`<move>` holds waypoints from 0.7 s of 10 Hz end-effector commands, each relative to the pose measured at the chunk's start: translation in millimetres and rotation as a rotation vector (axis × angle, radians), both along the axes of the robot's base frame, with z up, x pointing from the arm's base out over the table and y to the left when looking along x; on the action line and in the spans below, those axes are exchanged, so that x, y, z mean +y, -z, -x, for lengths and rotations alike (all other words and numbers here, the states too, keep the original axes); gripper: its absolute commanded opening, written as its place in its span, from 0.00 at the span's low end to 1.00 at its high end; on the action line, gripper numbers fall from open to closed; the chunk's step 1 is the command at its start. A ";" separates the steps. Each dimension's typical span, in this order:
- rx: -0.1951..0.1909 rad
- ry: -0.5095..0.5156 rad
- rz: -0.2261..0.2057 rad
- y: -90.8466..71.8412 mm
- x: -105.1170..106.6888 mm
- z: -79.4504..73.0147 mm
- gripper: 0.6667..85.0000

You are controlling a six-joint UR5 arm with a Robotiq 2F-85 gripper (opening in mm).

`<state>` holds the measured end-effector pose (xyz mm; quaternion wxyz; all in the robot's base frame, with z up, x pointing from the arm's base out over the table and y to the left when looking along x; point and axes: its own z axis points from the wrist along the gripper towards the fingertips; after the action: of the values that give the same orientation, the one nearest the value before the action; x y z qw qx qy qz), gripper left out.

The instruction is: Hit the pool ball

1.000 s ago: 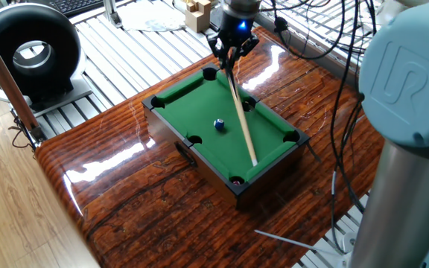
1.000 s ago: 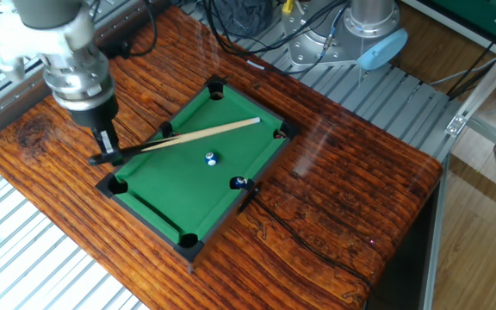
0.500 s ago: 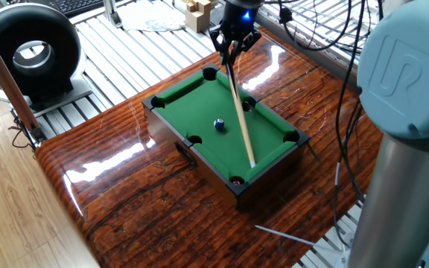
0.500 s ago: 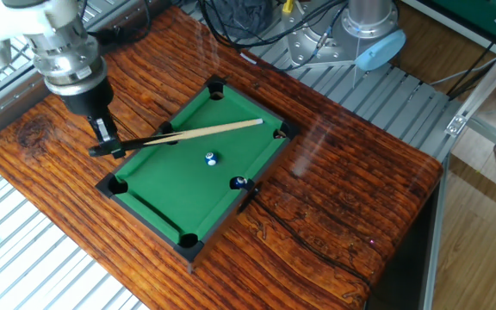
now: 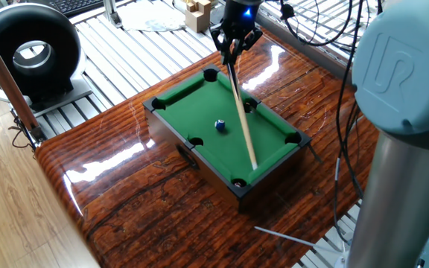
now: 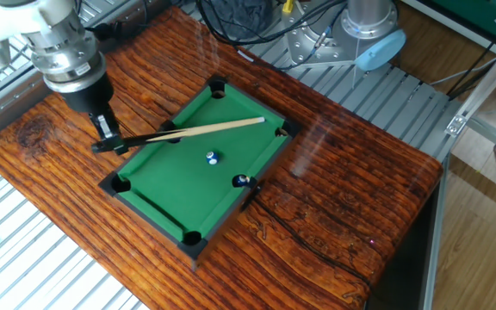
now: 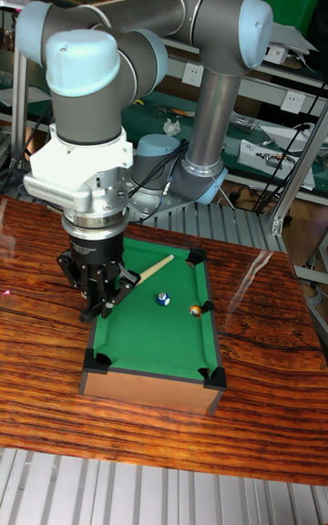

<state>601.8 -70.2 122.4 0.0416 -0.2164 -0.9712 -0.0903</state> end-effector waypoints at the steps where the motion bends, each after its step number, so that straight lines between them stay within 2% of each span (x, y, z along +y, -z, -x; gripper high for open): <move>1: 0.002 -0.028 0.017 0.9 1.2 -1.8 0.01; 3: -0.002 -0.049 0.048 3.7 -5.0 -3.4 0.01; 4: -0.010 -0.063 0.084 8.4 -11.8 -6.7 0.01; 5: -0.014 -0.052 0.094 11.3 -9.2 -10.4 0.01; 6: -0.024 -0.029 0.074 9.3 0.8 -14.6 0.01; 7: -0.033 -0.032 0.078 9.3 0.1 -16.9 0.01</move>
<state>610.6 -75.0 113.5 0.0294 -0.1977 -0.9783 -0.0548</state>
